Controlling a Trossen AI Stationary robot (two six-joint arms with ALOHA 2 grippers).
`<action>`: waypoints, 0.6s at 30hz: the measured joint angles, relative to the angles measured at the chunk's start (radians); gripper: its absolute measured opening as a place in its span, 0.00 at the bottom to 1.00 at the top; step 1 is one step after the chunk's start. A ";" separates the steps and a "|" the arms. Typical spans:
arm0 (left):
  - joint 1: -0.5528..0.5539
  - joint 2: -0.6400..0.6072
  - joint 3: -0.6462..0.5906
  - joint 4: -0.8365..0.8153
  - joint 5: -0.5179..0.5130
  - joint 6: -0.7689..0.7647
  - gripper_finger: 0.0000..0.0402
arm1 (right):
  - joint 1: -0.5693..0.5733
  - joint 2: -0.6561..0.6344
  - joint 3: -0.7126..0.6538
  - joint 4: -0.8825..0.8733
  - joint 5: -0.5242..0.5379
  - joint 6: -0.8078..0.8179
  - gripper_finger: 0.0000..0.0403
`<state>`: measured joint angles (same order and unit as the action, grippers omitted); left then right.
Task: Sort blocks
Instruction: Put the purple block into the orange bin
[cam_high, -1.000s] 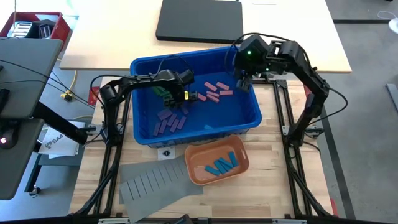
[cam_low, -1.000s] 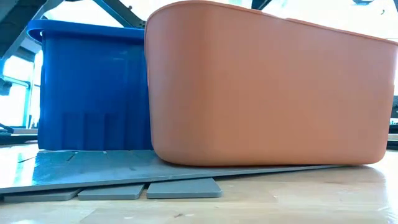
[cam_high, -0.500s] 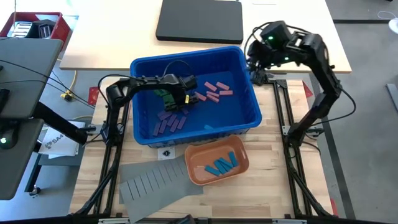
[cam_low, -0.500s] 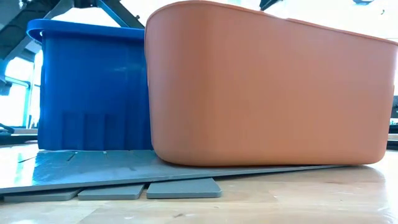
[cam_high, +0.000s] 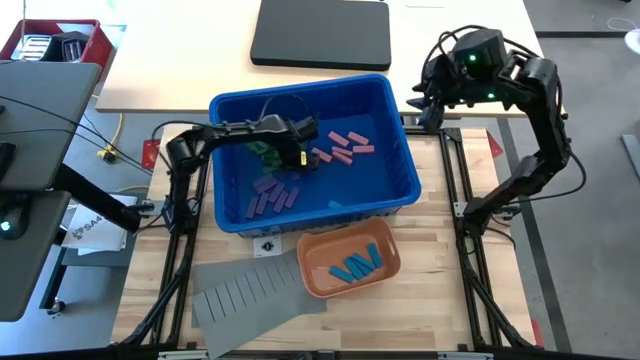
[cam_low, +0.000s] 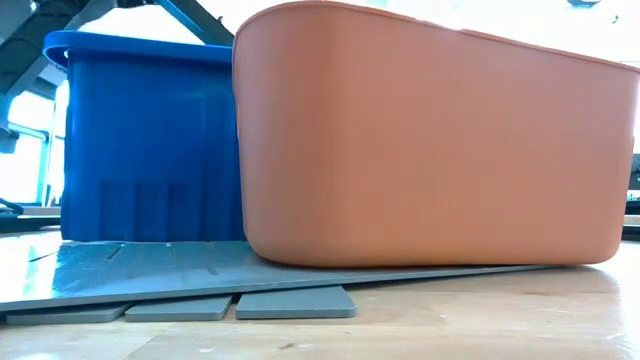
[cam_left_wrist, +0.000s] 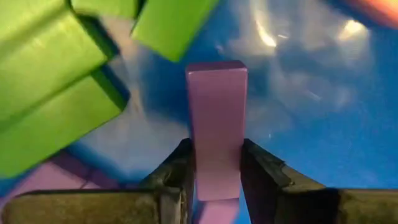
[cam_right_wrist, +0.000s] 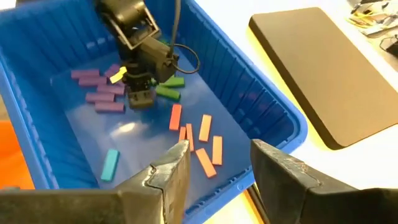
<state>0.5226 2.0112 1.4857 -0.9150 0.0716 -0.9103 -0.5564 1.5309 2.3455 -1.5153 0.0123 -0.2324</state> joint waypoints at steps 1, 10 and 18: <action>-0.005 -0.017 0.016 -0.016 -0.004 0.053 0.21 | 0.000 -0.002 0.000 0.008 0.002 0.020 0.40; -0.082 -0.271 0.158 -0.011 0.168 0.617 0.21 | 0.015 0.023 0.000 0.050 -0.122 0.202 0.40; -0.166 -0.479 0.191 0.151 0.265 0.740 0.21 | 0.118 0.068 -0.052 0.290 -0.375 0.332 0.40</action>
<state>0.3569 1.5319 1.6764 -0.7637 0.3366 -0.1705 -0.4381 1.5990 2.2938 -1.2257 -0.3627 0.1000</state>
